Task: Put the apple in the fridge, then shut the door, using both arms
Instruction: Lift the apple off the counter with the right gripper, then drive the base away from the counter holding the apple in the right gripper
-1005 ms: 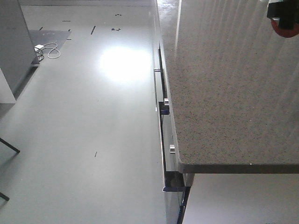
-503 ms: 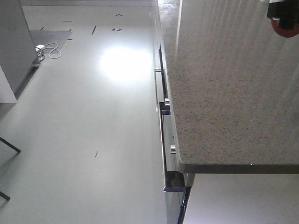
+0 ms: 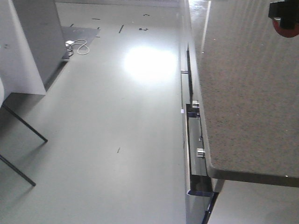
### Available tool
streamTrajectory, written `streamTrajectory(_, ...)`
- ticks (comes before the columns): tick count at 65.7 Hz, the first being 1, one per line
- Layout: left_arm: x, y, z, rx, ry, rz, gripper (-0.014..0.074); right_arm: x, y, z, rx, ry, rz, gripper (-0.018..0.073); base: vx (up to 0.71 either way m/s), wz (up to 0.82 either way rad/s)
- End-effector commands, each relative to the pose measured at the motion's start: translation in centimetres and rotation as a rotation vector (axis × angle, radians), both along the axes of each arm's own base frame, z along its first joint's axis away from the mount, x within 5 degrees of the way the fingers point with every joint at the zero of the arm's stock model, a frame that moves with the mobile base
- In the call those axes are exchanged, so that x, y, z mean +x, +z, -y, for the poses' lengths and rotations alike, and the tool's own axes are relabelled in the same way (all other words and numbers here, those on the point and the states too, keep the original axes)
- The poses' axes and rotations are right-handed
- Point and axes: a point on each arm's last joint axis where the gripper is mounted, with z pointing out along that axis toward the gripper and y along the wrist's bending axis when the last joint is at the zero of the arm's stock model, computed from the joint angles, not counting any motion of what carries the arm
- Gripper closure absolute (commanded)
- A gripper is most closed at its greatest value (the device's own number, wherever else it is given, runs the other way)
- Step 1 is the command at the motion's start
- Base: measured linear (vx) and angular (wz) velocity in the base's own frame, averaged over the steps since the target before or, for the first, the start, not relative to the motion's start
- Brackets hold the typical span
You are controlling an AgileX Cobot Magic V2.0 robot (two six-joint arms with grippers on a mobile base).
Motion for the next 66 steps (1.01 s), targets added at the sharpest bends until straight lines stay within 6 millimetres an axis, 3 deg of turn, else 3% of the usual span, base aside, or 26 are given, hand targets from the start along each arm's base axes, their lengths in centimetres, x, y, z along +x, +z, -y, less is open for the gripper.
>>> streamTrajectory(1,-0.13,1.33,0.00,0.002,0.001,0.102,0.0602,-0.91,2.51,0.03,-0.002,0.008,0.139,0.0395,0.00,0.46)
streamTrajectory(66,-0.13,1.33,0.00,0.002,0.001,0.102,0.0602,-0.91,2.51,0.03,-0.002,0.008,0.139,0.0395,-0.03,0.45)
